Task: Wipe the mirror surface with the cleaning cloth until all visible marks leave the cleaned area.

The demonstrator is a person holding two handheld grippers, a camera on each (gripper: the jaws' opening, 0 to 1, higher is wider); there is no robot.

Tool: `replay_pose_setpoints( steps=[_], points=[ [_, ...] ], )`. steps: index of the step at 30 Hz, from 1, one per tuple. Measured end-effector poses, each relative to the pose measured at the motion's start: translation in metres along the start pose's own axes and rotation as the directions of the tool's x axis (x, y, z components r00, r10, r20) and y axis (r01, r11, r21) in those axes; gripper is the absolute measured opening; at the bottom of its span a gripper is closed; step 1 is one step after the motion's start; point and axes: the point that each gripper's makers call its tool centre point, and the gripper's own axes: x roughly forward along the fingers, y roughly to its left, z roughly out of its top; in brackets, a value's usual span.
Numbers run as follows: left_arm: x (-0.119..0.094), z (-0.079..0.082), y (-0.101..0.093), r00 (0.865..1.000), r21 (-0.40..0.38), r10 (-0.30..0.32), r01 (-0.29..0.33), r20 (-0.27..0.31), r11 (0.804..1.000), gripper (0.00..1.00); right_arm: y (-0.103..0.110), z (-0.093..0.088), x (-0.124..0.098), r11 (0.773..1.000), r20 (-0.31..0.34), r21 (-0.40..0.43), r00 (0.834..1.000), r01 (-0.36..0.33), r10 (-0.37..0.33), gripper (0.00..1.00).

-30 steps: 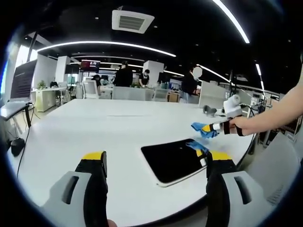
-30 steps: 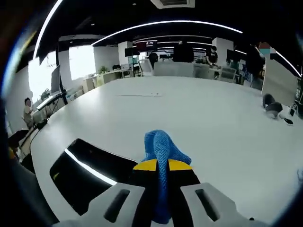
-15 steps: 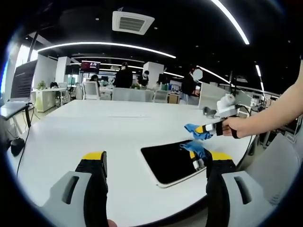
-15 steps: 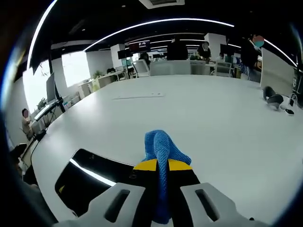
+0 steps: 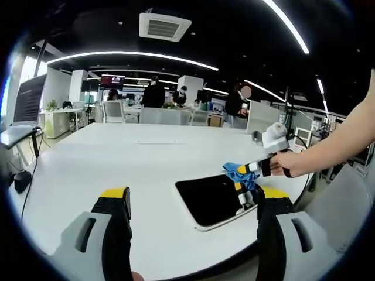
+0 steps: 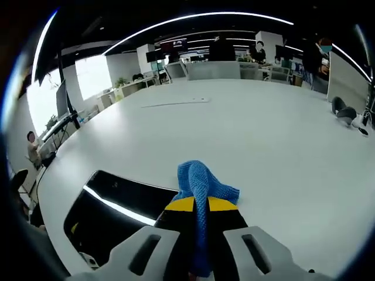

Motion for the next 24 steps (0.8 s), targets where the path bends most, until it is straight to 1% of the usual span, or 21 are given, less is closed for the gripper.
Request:
replay_pose_setpoints(
  steps=[5,7,11,15,19,22,24],
  points=[
    [0.0,-0.001,-0.001,1.0,-0.001,-0.01,0.01,0.001,1.0,0.88,0.002,0.0,0.003,1.0,0.0,0.008,1.0,0.023,-0.023,0.0],
    [0.0,0.0,-0.001,1.0,-0.002,-0.01,0.01,0.002,1.0,0.88,0.003,0.0,0.004,0.999,0.008,0.027,1.0,0.018,-0.018,0.0],
    [0.0,0.0,-0.002,1.0,-0.002,-0.015,0.015,0.004,1.0,0.88,0.006,-0.001,0.003,1.0,0.014,0.002,1.0,0.026,-0.026,0.0],
    [0.001,0.0,-0.002,1.0,-0.001,-0.018,0.018,0.003,1.0,0.88,0.011,-0.001,0.001,0.999,0.025,0.035,0.999,0.021,-0.022,0.0],
    [0.001,-0.001,-0.003,1.0,-0.001,-0.021,0.021,0.0,1.0,0.88,0.015,-0.001,0.001,0.999,0.029,0.028,0.999,0.024,-0.025,0.0],
    [0.001,0.0,-0.004,1.0,-0.004,-0.025,0.025,0.007,1.0,0.88,0.018,0.0,0.0,0.998,0.038,0.069,0.999,0.015,-0.018,0.0],
    [0.001,0.0,-0.005,1.0,-0.004,-0.028,0.028,0.006,1.0,0.88,0.022,-0.001,0.001,0.998,0.04,0.061,0.999,0.013,-0.015,0.0]
  ],
)
